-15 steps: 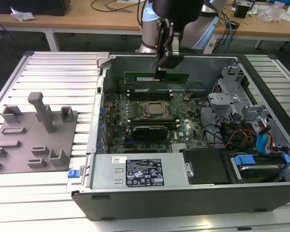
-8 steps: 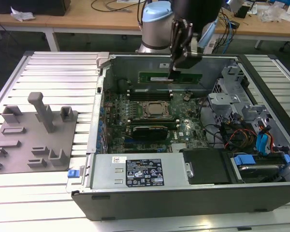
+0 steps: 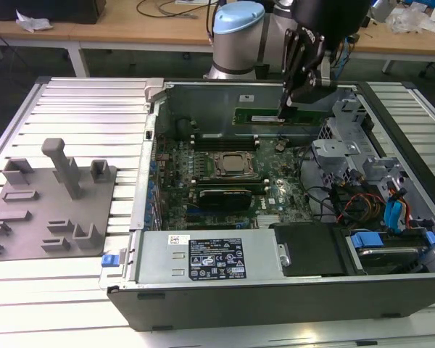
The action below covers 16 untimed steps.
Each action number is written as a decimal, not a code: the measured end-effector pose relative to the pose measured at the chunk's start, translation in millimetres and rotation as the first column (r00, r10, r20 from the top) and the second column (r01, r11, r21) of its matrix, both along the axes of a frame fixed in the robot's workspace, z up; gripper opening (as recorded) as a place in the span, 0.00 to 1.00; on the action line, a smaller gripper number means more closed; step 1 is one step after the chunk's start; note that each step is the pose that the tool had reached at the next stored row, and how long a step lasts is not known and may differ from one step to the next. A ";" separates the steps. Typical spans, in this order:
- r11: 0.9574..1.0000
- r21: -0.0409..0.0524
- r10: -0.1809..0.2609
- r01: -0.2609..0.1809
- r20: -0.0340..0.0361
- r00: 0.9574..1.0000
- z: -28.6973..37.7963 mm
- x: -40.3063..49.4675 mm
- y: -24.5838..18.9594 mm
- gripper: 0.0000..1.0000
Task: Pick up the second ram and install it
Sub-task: 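Pick up the second ram and move it above second insertion slot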
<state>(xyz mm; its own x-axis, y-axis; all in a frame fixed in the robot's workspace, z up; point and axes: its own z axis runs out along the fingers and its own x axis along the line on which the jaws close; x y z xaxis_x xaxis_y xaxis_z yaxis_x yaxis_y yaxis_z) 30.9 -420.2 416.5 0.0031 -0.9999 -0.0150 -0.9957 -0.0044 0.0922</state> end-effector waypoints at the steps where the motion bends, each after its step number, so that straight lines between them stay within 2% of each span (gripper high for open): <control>1: 1.000 0.000 0.000 0.000 0.000 1.000 0.0 0.1 0.0 0.13; 6: 1.000 0.002 0.000 0.000 0.000 1.000 -2.5 -5.5 0.1 0.13; 16: 1.000 0.002 0.000 0.000 0.000 1.000 -25.7 -6.1 0.8 0.13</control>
